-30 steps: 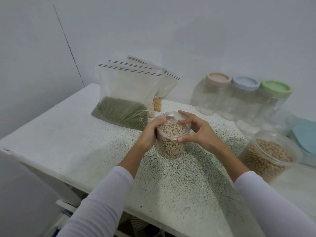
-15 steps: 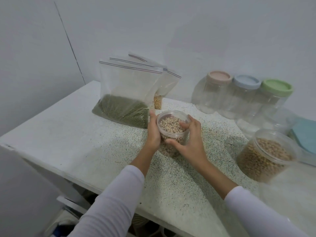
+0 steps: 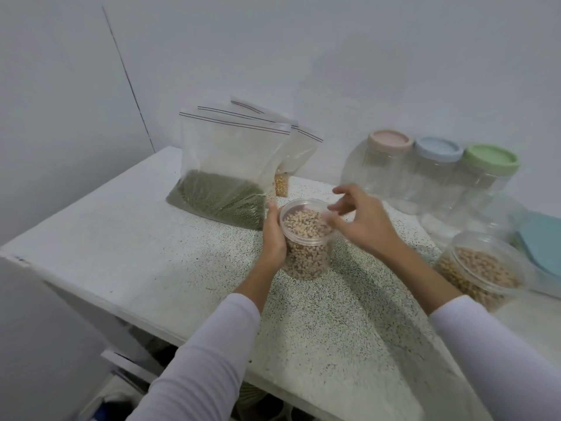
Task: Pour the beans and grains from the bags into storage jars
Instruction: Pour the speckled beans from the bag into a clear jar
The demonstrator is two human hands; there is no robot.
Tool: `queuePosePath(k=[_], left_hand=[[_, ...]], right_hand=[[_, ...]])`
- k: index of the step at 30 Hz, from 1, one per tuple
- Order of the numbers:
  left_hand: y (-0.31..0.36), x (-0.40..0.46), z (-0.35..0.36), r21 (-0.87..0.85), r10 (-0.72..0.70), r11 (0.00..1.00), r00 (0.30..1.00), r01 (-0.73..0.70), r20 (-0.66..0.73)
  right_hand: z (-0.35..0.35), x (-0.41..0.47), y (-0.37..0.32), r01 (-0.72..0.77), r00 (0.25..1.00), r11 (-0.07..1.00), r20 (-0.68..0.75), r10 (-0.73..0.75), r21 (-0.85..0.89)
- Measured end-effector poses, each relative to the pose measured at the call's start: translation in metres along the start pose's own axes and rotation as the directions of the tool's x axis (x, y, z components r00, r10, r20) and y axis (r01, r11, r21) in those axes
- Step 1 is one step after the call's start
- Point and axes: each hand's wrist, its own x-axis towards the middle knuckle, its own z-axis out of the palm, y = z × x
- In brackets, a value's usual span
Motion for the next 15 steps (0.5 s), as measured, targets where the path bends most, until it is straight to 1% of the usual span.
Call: queuePosePath(k=[1,2,3,4,5,6,7,8,10,12,13,15], left_hand=[[0.0,0.0,-0.001,0.0,0.006,1.0,1.0,-0.006,-0.003],[-0.001,0.001,-0.002,0.002,0.012,1.0,1.0,-0.012,0.007],[-0.001,0.001,-0.003,0.004,0.012,1.0,1.0,-0.012,0.021],[-0.001,0.001,-0.003,0.008,0.012,1.0,0.999,-0.013,0.037],[0.0,-0.001,-0.003,0.003,0.012,1.0,0.998,-0.012,0.055],[0.0,-0.001,-0.003,-0.005,0.018,1.0,0.998,-0.018,0.067],[0.0,-0.001,-0.002,-0.018,0.025,1.0,0.997,-0.024,0.076],[-0.001,0.0,-0.002,-0.025,0.032,0.999,0.996,-0.03,0.081],[-0.004,0.002,-0.001,-0.041,0.029,0.999,0.997,-0.027,0.068],[-0.007,0.004,-0.001,-0.048,0.022,0.999,0.999,-0.02,0.034],[-0.006,0.005,0.0,-0.059,0.022,0.998,1.0,-0.021,0.015],[-0.004,0.005,0.003,-0.078,0.021,0.997,1.0,-0.022,-0.011]], right_hand=[[-0.006,0.007,-0.002,0.013,0.997,0.997,-0.08,-0.019,-0.082],[-0.012,0.013,-0.004,0.045,0.996,0.991,-0.072,-0.054,-0.128],[-0.015,0.019,-0.006,0.092,0.996,0.988,0.027,-0.089,-0.128],[-0.015,0.025,-0.008,0.126,0.976,0.987,0.19,-0.105,-0.102],[-0.013,0.029,-0.01,0.152,0.929,0.985,0.351,-0.115,-0.081],[-0.009,0.032,-0.014,0.182,0.874,0.98,0.47,-0.12,-0.087],[-0.003,0.034,-0.015,0.219,0.834,0.97,0.536,-0.13,-0.105],[0.003,0.035,-0.013,0.242,0.824,0.962,0.551,-0.134,-0.127],[0.013,0.037,-0.008,0.225,0.863,0.957,0.493,-0.108,-0.183],[0.02,0.031,-0.005,0.183,0.916,0.952,0.394,-0.075,-0.245],[0.024,0.026,-0.004,0.168,0.939,0.951,0.337,-0.074,-0.261],[0.032,0.018,-0.006,0.135,0.972,0.962,0.222,-0.082,-0.236]])
